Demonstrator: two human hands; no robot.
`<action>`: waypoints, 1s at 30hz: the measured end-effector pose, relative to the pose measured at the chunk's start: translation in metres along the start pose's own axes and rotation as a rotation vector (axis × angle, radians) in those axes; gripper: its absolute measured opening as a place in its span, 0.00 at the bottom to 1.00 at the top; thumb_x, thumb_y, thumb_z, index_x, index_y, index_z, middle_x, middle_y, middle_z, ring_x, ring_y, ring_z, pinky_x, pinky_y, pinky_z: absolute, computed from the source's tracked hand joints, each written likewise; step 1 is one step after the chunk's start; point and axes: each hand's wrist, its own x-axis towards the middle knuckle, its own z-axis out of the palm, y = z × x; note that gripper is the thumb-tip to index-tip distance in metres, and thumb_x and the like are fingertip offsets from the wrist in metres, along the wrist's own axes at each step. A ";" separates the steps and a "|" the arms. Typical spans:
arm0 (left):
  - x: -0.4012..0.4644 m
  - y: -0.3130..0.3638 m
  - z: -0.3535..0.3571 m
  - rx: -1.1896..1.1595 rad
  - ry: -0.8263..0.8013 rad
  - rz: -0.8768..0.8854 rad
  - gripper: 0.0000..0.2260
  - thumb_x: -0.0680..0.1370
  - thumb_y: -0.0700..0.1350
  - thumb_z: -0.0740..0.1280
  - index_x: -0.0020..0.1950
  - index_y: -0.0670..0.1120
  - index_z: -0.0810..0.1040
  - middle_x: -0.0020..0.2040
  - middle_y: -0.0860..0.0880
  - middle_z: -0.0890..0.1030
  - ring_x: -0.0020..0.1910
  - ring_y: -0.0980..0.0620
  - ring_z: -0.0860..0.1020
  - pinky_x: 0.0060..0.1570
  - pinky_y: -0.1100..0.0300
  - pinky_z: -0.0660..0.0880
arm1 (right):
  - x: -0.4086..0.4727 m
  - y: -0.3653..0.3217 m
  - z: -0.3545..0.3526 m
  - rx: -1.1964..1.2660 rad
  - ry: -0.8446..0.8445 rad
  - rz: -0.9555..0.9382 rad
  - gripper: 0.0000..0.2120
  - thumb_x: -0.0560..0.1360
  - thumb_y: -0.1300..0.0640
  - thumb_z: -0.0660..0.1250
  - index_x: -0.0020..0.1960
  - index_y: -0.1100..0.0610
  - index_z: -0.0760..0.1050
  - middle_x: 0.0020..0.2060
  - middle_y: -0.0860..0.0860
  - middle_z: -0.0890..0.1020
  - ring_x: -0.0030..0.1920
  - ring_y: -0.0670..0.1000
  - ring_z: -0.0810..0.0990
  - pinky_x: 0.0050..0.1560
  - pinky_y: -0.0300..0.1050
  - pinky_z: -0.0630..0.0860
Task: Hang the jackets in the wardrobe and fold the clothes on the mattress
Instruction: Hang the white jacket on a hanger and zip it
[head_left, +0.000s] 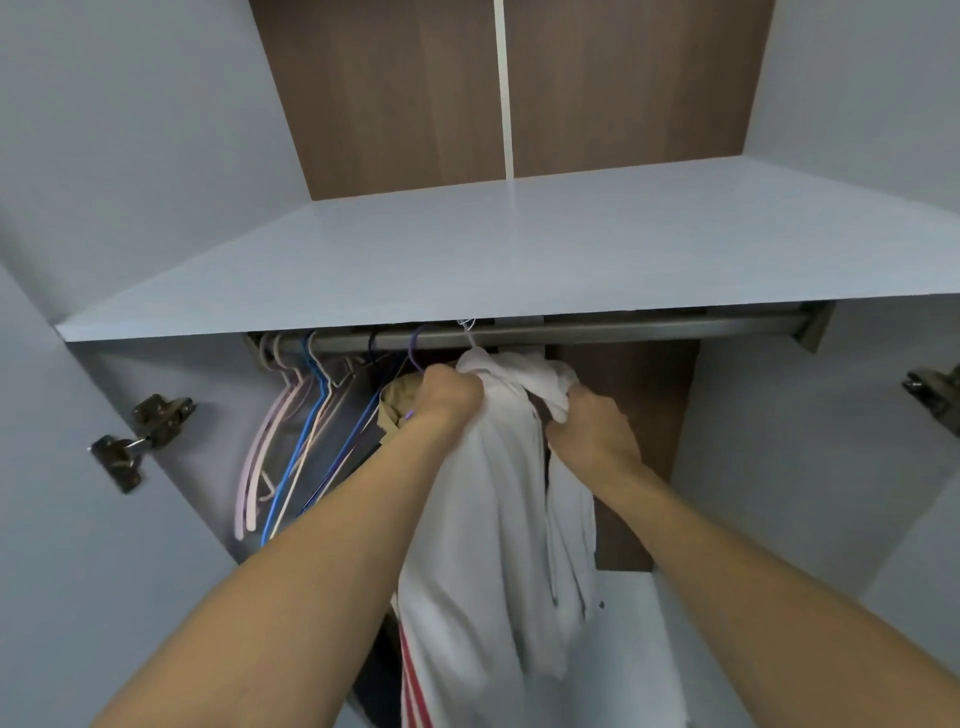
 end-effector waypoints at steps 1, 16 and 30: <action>0.009 0.000 0.003 0.024 -0.003 -0.007 0.15 0.80 0.42 0.61 0.64 0.37 0.74 0.57 0.39 0.79 0.55 0.38 0.78 0.52 0.52 0.75 | 0.007 0.000 0.006 0.000 -0.015 0.002 0.13 0.78 0.55 0.63 0.59 0.61 0.74 0.51 0.59 0.81 0.50 0.60 0.81 0.49 0.52 0.79; 0.057 -0.121 0.068 0.625 0.428 0.541 0.12 0.81 0.46 0.58 0.61 0.44 0.73 0.51 0.44 0.79 0.49 0.40 0.79 0.40 0.55 0.66 | 0.043 0.095 0.157 0.224 0.209 0.033 0.10 0.77 0.52 0.67 0.50 0.57 0.70 0.44 0.52 0.77 0.45 0.56 0.78 0.44 0.53 0.77; 0.098 -0.395 0.215 0.673 0.721 1.072 0.30 0.71 0.45 0.65 0.74 0.45 0.68 0.74 0.39 0.66 0.75 0.35 0.61 0.74 0.34 0.46 | 0.067 0.232 0.361 0.550 0.417 -0.189 0.13 0.74 0.58 0.65 0.58 0.56 0.70 0.51 0.47 0.77 0.50 0.49 0.75 0.51 0.43 0.71</action>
